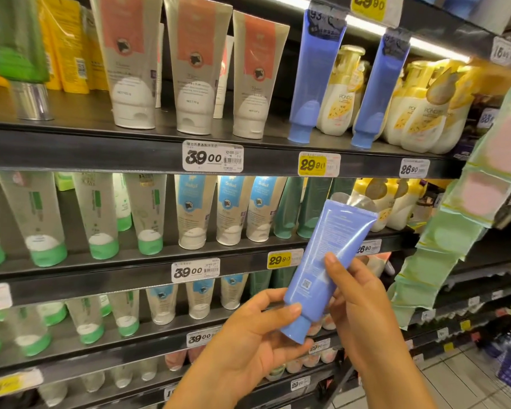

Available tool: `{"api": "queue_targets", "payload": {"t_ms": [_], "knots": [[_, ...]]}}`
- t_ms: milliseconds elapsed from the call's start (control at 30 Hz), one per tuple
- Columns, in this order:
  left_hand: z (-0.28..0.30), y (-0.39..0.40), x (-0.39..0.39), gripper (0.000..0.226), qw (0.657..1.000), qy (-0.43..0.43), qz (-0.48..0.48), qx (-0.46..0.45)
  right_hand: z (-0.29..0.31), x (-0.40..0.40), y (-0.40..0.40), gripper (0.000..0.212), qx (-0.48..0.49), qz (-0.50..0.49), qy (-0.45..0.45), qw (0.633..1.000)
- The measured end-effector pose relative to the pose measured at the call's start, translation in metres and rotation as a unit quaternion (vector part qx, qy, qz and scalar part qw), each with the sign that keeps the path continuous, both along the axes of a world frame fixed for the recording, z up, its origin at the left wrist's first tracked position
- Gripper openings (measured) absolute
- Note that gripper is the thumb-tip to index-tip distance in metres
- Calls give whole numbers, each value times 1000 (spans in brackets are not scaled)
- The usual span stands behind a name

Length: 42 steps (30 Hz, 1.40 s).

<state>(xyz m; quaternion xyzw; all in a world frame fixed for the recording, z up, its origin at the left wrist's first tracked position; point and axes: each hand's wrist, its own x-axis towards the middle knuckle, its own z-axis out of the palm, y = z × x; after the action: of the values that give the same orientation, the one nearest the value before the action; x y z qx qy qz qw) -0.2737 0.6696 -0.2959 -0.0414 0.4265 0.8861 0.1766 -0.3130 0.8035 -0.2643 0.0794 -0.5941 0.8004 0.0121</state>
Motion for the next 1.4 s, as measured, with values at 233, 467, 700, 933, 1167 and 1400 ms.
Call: {"api": "queue_targets", "payload": {"t_ms": [233, 467, 700, 933, 1167, 1400], "knots": [[1, -1, 2, 39, 994, -24, -37, 100, -2, 2, -1, 40, -51, -24, 8, 998], [-6, 1, -2, 36, 995, -1, -20, 93, -4, 3, 4, 38, -56, -17, 9, 998], [-8, 2, -4, 32, 998, 44, 4, 37, -5, 3, 5, 48, -34, 1, 20, 999], [-4, -3, -1, 38, 999, 37, -6, 21, -7, -1, 0, 50, 16, -16, 25, 999], [2, -5, 3, 40, 987, -54, -61, 141, -9, 1, -5, 38, -83, -5, 16, 996], [0, -7, 3, 35, 985, -22, -62, 162, -13, 0, -1, 23, -148, 30, 0, 989]]}}
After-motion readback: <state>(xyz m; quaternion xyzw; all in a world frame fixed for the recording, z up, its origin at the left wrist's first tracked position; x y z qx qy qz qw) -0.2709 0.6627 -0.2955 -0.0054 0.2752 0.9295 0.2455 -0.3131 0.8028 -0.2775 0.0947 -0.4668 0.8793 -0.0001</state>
